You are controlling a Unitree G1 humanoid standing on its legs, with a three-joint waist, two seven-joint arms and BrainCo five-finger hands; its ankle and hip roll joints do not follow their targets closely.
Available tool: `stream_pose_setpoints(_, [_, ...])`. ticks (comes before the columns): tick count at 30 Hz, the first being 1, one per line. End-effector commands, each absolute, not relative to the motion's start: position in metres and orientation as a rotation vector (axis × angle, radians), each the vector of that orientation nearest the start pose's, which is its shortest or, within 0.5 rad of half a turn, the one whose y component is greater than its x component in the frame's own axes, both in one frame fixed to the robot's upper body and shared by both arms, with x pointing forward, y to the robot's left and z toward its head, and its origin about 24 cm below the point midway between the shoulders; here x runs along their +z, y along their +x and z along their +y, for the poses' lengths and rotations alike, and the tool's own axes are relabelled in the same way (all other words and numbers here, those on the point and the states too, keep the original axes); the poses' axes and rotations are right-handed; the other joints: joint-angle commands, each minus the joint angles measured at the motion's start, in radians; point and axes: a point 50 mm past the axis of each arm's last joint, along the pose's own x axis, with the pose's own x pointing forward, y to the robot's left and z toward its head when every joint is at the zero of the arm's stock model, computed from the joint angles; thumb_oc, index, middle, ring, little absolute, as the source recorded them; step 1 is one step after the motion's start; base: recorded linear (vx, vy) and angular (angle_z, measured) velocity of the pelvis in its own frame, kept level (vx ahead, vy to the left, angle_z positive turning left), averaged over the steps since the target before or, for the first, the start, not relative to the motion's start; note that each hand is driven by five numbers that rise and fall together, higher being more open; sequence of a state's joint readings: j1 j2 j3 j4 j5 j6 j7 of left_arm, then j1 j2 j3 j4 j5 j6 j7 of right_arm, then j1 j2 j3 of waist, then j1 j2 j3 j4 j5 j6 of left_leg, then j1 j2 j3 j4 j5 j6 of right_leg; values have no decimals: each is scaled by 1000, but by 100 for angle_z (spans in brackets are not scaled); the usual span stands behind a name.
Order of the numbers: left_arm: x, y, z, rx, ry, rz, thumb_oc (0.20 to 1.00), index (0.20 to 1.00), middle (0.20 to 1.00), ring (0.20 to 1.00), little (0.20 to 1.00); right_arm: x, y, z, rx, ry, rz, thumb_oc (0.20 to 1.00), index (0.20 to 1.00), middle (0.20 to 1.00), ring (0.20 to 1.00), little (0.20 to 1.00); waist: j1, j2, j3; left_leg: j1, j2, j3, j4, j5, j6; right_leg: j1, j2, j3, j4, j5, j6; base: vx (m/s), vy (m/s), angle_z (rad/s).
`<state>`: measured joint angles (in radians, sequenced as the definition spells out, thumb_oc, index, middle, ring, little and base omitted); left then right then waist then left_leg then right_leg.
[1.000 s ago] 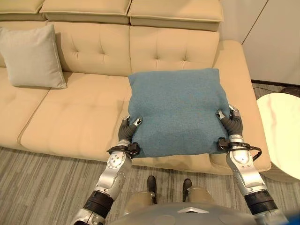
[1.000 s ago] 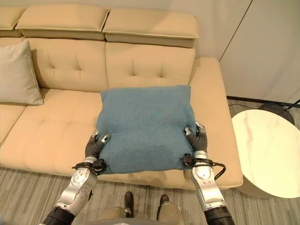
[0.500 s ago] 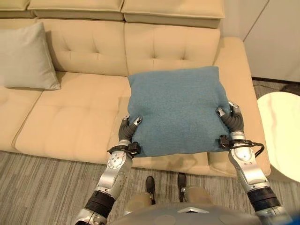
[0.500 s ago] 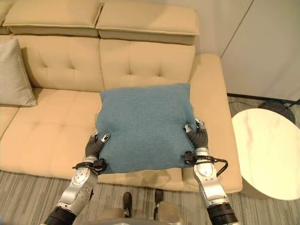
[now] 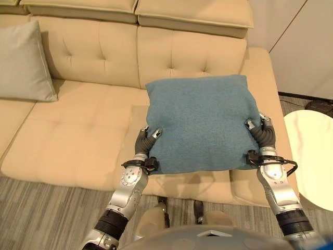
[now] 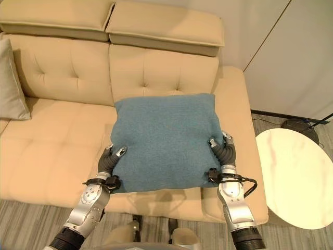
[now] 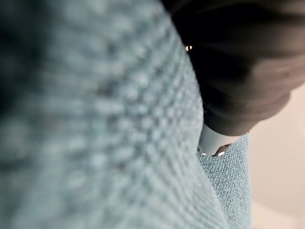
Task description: Pick up all the scattered cushions and arrange them neatly on the sofa.
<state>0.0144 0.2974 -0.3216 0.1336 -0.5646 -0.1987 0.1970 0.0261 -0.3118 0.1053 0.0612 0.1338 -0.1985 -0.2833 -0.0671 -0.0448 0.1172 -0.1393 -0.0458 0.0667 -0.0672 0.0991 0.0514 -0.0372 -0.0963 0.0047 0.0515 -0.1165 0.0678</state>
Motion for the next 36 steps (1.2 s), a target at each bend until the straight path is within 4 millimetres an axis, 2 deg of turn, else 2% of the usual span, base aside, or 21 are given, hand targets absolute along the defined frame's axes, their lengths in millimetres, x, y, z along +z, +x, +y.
stream_pose_setpoints(1, [70, 252, 144, -107, -283, -211, 200, 200, 200, 200, 200, 92, 254, -178, -98, -101, -380, 200, 200, 200, 200, 200, 37, -32, -81, -60, 23, -10, 155, -163, -63, -14, 15, 8, 21, 36, 56, 95, 200, -50])
stream_pose_setpoints(2, [72, 253, 150, -98, -261, -223, 200, 200, 200, 200, 200, 95, 256, -175, -81, -98, -390, 200, 200, 200, 200, 200, 37, -25, -72, -45, 21, 6, 151, -168, -45, -64, 15, 13, 129, 53, 72, 100, 192, -32])
stream_pose_setpoints(4, [73, 253, 154, -78, -250, -230, 200, 200, 200, 200, 200, 95, 257, -171, -72, -89, -393, 200, 200, 200, 200, 200, 36, -18, -67, -26, 21, 18, 140, -175, -37, -106, 6, -6, 175, 70, 79, 107, 168, -30])
stream_pose_setpoints(8, [72, 253, 153, -81, -251, -232, 200, 200, 200, 200, 200, 94, 258, -169, -58, -92, -388, 200, 200, 200, 200, 200, 24, -12, -62, 28, 6, 24, 99, -181, -35, -159, 33, -53, 94, 88, 68, 109, 61, -36])
stream_pose_setpoints(10, [73, 254, 153, -71, -254, -241, 200, 200, 200, 200, 200, 94, 259, -170, -62, -93, -386, 200, 200, 200, 200, 200, 20, -8, -56, 34, 6, 23, 99, -185, -38, -177, 29, -69, 83, 101, 78, 43, -6, -36])
stream_pose_setpoints(14, [70, 252, 151, -72, -283, -229, 200, 200, 200, 200, 200, 92, 258, -173, -84, -102, -381, 200, 200, 200, 200, 200, 20, -17, -62, 46, -8, 19, 82, -187, -42, -143, 24, -63, 16, 120, 72, 65, -38, 16])
stream_pose_setpoints(18, [68, 251, 152, -76, -265, -219, 200, 200, 200, 200, 200, 91, 256, -179, -97, -114, -371, 200, 200, 200, 200, 200, 21, -13, -85, 74, 1, 17, 26, -178, -52, -101, 32, -67, -54, 126, 69, 105, -71, 19])
stream_pose_setpoints(21, [73, 253, 152, -82, -235, -241, 200, 200, 200, 200, 200, 94, 256, -181, -99, -132, -381, 200, 200, 200, 200, 200, 20, -9, -79, 73, 7, 11, 6, -169, -57, -98, 34, -77, -77, 130, 68, 28, -84, 20])
stream_pose_setpoints(24, [89, 263, 149, -88, -198, -311, 200, 200, 200, 200, 200, 110, 264, -178, -95, -162, -451, 200, 200, 200, 200, 200, 25, -8, -40, 15, 18, 2, 5, -153, -66, -142, 36, -89, -94, 140, 63, -124, -88, 19])
stream_pose_setpoints(28, [99, 272, 147, -75, -191, -354, 200, 200, 200, 200, 200, 119, 274, -173, -94, -177, -488, 200, 200, 200, 200, 200, 28, -9, -26, -55, 19, -3, 1, -128, -72, -195, 41, -94, -116, 162, 63, -94, -64, 12])
stream_pose_setpoints(30, [114, 284, 143, -54, -165, -421, 200, 200, 200, 200, 200, 132, 284, -166, -108, -169, -540, 200, 200, 200, 200, 200, 29, -10, -26, -113, 19, -6, -14, -100, -84, -251, 44, -98, -133, 185, 67, -104, -67, 19])
stream_pose_setpoints(31, [122, 288, 140, -54, -155, -452, 200, 200, 200, 200, 200, 138, 288, -163, -113, -172, -567, 200, 200, 200, 200, 200, 28, -9, -27, -132, 18, -7, -19, -90, -89, -268, 47, -99, -136, 191, 68, -78, -49, 10])
stream_pose_setpoints(33, [164, 309, 127, -51, -118, -609, 200, 200, 200, 200, 200, 171, 306, -150, -133, -191, -689, 200, 200, 200, 200, 200, 23, 3, -49, -221, 14, -16, -20, -70, -108, -353, 50, -106, -139, 206, 70, -42, -50, 4])
stream_pose_setpoints(36, [189, 320, 123, -43, -75, -693, 200, 200, 200, 200, 200, 194, 316, -143, -145, -215, -766, 200, 200, 200, 200, 200, 22, 8, -56, -271, 9, -22, -20, -53, -116, -401, 49, -108, -139, 220, 71, -14, -25, 12])
